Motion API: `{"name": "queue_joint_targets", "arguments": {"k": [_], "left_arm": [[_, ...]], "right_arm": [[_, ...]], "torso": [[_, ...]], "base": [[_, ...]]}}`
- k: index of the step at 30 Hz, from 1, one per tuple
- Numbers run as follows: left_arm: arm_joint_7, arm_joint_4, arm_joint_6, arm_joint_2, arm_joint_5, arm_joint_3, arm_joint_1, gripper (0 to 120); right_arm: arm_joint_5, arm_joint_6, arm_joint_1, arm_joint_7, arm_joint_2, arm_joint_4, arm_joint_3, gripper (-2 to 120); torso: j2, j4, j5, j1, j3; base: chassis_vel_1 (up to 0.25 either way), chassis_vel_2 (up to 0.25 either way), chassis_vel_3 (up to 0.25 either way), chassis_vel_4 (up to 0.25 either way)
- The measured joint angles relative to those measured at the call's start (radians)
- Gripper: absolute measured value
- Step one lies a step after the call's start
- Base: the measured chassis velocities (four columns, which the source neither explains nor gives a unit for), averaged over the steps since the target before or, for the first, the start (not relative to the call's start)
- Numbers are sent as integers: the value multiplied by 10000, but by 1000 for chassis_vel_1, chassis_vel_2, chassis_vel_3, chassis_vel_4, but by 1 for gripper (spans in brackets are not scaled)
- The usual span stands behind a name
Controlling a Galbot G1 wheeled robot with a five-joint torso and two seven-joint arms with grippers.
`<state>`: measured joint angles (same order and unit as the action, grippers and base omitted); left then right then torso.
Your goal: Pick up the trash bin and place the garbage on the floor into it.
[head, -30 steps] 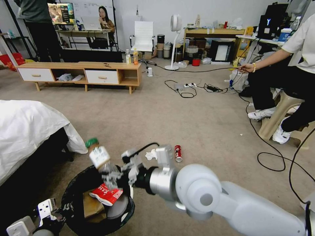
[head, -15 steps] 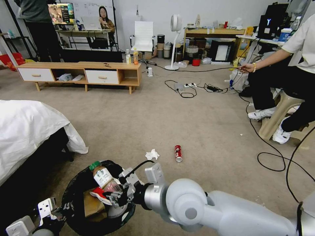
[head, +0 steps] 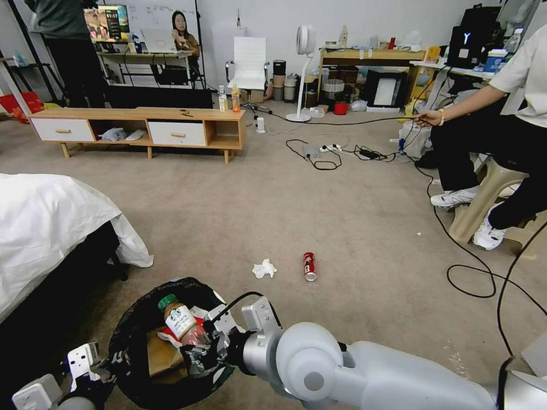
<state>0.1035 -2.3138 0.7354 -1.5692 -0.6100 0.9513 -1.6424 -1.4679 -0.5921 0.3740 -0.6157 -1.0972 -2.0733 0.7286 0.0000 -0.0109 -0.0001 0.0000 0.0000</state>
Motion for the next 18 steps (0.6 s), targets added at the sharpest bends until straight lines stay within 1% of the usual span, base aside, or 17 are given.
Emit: {"name": "queue_joint_targets", "arguments": {"k": [2, 8, 11, 18], "left_arm": [[-10, 34, 0, -17, 22, -24, 14, 2], [-20, 81, -3, -21, 31, -42, 38, 2], [-29, 136, -6, -19, 38, -65, 61, 2], [-37, 238, -13, 17, 43, -76, 109, 2]], "right_arm": [[23, 0, 1, -9, -158, 163, 37, 33], [79, -1, 17, -14, -269, 382, 71, 33], [157, -4, 72, -12, -418, 722, 78, 33], [289, -10, 207, -11, -459, 1046, 60, 33]], "torso": [[0, 0, 0, 0, 0], [0, 0, 0, 0, 0], [0, 0, 0, 0, 0], [0, -1, 1, 0, 0]], "base": [[0, 0, 0, 0], [0, 0, 0, 0], [0, 0, 0, 0], [0, 0, 0, 0]]}}
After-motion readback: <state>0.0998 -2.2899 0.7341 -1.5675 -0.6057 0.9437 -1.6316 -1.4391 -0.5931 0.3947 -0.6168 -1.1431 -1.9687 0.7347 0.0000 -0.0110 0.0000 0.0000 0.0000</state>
